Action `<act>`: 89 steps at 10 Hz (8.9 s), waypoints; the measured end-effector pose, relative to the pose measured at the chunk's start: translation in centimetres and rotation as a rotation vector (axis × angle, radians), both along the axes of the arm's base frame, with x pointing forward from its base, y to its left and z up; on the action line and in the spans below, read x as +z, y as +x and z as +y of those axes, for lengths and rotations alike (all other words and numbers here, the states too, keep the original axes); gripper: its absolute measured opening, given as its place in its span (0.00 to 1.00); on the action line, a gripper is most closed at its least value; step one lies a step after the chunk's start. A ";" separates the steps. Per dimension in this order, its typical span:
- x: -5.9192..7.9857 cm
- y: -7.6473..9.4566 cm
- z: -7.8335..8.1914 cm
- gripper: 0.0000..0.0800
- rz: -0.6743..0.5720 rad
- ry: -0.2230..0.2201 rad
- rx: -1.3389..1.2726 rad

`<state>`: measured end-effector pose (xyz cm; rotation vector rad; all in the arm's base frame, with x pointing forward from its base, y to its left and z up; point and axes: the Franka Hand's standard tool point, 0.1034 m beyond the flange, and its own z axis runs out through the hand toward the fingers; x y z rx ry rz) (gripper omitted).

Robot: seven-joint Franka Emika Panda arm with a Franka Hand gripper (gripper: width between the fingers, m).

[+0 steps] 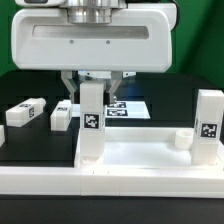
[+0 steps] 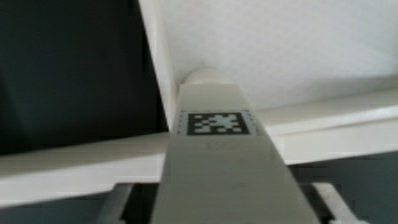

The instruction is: Assemble desk

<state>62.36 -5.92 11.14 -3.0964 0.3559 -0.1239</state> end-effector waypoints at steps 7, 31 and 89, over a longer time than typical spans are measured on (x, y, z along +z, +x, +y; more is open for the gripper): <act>-0.2 -0.3 0.0 0.36 0.036 0.102 -0.767; -0.8 -0.3 0.6 0.36 0.018 -0.029 0.398; -0.9 -0.1 0.3 0.78 0.051 0.076 -0.673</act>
Offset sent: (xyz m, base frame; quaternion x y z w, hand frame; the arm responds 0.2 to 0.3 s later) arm -0.0071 0.0053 0.0011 0.0251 -0.0311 0.3020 0.9525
